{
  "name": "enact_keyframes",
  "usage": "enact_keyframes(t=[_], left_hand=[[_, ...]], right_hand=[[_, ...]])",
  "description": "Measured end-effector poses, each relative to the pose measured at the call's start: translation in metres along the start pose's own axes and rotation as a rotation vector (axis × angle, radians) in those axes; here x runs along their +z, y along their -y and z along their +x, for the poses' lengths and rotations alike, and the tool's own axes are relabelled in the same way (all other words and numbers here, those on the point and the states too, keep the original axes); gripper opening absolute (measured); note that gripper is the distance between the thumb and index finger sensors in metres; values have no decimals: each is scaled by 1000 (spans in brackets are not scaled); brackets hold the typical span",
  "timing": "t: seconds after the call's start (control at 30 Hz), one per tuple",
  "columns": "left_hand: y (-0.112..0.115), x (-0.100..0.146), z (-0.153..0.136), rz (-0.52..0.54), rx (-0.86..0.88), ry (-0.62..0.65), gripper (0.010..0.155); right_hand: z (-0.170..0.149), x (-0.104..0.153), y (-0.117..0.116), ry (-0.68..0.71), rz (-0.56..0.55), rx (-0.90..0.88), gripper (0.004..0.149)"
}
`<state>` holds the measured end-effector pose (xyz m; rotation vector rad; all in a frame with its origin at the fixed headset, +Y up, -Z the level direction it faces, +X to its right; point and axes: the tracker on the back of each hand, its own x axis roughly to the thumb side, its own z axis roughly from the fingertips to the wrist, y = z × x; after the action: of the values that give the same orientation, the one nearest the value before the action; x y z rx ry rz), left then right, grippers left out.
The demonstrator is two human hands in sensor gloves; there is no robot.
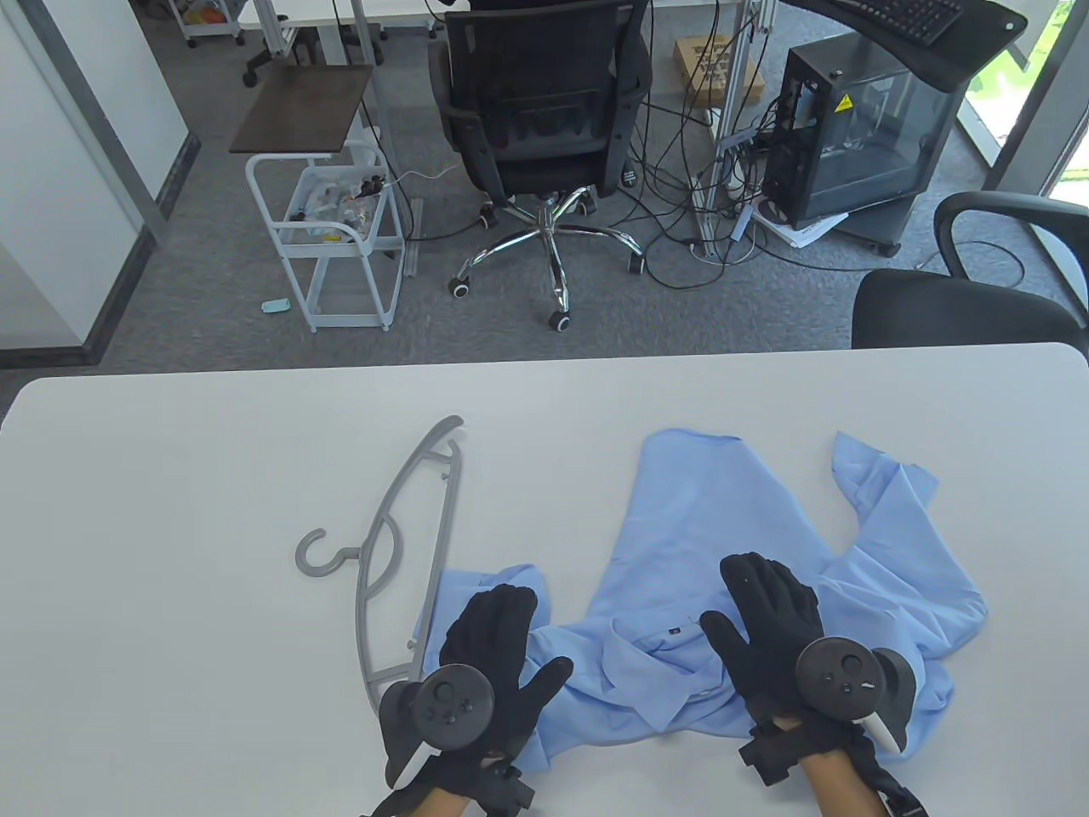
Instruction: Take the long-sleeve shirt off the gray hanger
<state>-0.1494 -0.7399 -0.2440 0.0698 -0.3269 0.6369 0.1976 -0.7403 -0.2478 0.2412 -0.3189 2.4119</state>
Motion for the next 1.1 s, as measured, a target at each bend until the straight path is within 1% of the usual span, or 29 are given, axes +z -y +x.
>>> enact_keyframes(t=[1.1], left_hand=[[2,-1,1,-16,-11,3,85]], right_hand=[[0,0,1,-9,-2,16,73]])
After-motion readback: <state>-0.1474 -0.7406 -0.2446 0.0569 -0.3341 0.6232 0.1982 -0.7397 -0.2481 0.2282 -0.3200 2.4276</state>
